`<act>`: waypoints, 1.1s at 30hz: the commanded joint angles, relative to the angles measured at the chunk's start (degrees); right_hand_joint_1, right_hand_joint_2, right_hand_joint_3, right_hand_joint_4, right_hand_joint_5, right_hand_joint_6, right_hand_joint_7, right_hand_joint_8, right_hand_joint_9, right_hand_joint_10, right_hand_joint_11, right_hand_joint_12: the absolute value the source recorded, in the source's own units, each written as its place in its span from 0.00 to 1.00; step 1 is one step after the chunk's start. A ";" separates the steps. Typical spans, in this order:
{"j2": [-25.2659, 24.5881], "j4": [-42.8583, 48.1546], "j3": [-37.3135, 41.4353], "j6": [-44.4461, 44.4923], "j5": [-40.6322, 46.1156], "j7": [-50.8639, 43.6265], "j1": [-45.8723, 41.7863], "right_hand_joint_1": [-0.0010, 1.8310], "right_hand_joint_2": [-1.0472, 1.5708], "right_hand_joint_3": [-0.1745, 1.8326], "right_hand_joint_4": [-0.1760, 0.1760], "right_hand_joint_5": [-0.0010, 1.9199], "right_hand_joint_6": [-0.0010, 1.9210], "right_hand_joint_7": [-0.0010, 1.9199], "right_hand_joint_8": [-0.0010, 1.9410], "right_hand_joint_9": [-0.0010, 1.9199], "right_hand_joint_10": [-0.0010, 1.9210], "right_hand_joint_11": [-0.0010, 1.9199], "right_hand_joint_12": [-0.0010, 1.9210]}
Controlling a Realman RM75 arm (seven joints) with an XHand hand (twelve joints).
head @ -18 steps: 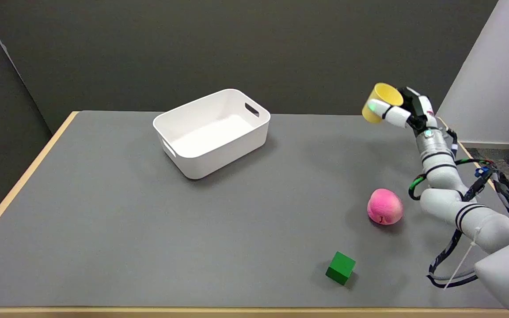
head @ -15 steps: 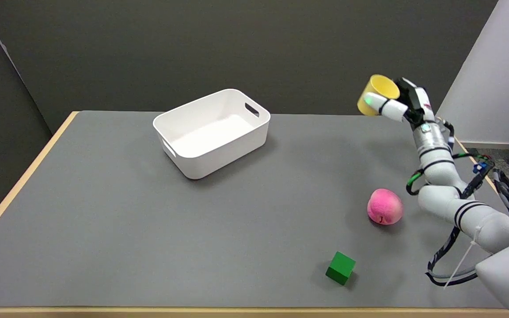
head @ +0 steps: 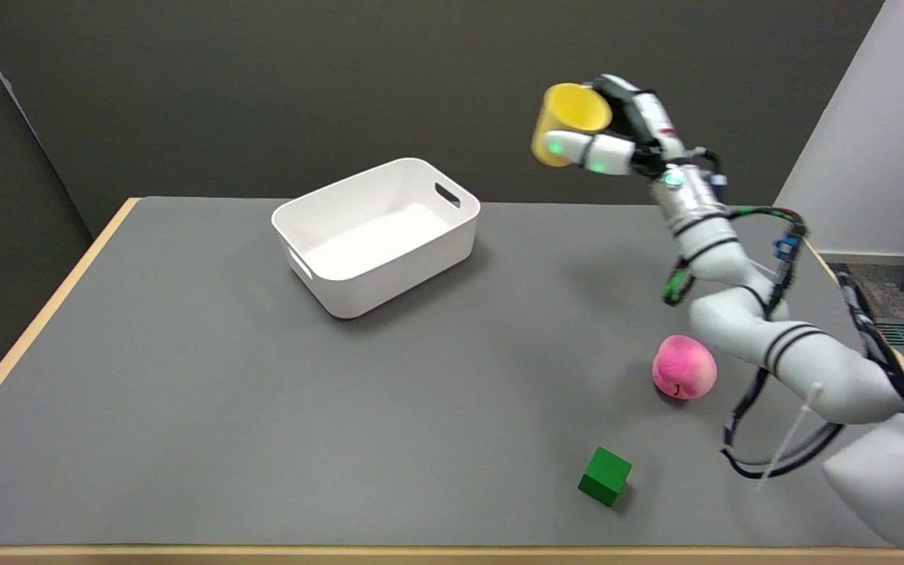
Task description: Place the yellow cup into the white box.
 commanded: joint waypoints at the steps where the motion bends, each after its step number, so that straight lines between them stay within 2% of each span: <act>1: -17.82 -1.47 -8.05 -15.36 -21.34 0.00 12.28 0.64 0.85 0.19 0.14 0.28 0.82 0.44 0.70 0.40 0.68 0.31 0.86; 6: -22.70 -7.88 -9.01 -18.59 -21.92 -0.48 14.31 0.64 0.85 0.20 0.16 0.28 0.82 0.44 0.70 0.40 0.68 0.31 0.86; 12: -25.44 -9.17 -9.15 -19.53 -18.89 -10.81 15.04 0.64 0.85 0.20 0.16 0.28 0.83 0.44 0.70 0.40 0.67 0.32 0.86; 19: -25.75 -10.01 -9.17 -19.18 -15.21 -20.89 15.30 0.64 0.85 0.20 0.17 0.28 0.83 0.44 0.70 0.40 0.67 0.32 0.85; 26: -25.99 -12.68 -9.31 -18.25 -10.36 -26.29 14.78 0.64 0.85 0.20 0.18 0.28 0.83 0.44 0.70 0.40 0.67 0.31 0.86; 28: -25.92 -12.81 -9.63 -18.40 -9.58 -27.01 14.44 0.64 0.85 0.20 0.20 0.28 0.84 0.43 0.71 0.39 0.66 0.31 0.86; 30: -25.60 -12.16 -9.73 -19.14 -9.65 -27.01 13.57 0.63 0.86 0.19 0.27 0.28 0.85 0.42 0.71 0.37 0.64 0.28 0.85; 31: -25.59 -12.15 -9.79 -19.16 -9.71 -27.01 13.54 0.58 0.83 0.25 0.36 0.23 0.74 0.35 0.62 0.32 0.58 0.22 0.79; 32: -25.53 -12.21 -9.81 -19.16 -9.84 -27.01 13.48 0.45 0.72 0.45 0.54 0.12 0.38 0.18 0.34 0.17 0.43 0.10 0.63; 33: -25.44 -12.23 -9.81 -19.23 -9.82 -27.01 13.28 0.35 0.64 0.58 0.66 0.03 0.12 0.05 0.13 0.05 0.29 0.01 0.51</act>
